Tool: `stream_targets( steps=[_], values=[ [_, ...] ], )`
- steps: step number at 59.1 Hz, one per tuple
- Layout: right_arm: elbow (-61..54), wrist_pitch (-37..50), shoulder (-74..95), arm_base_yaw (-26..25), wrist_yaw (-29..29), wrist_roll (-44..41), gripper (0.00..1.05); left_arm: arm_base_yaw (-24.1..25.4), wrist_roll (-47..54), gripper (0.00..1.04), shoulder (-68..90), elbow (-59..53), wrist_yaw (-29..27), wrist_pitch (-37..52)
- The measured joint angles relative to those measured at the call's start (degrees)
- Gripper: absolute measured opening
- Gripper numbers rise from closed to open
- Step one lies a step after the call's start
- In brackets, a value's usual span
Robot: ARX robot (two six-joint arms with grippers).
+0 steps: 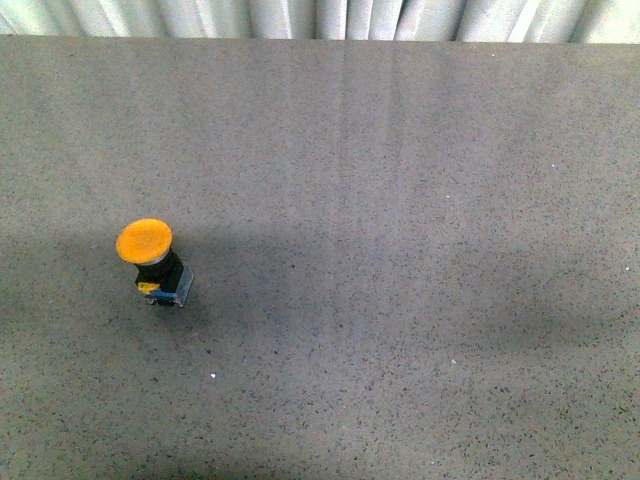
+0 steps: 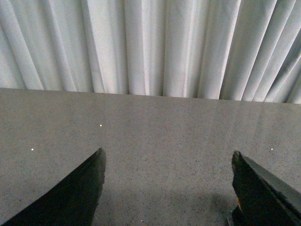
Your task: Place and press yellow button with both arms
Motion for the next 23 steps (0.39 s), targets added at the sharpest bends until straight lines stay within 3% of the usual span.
stream_targets(
  steps=[4,7,23],
  values=[
    [0.0,0.0,0.0,0.0,0.0,0.0,0.9,0.0,0.0,0.95,0.0,0.0,0.0,0.0],
    [0.0,0.0,0.0,0.0,0.0,0.0,0.97,0.0,0.1,0.96,0.0,0.0,0.0,0.0],
    [0.0,0.0,0.0,0.0,0.0,0.0,0.96,0.0,0.1,0.96,0.0,0.0,0.0,0.0]
  ],
)
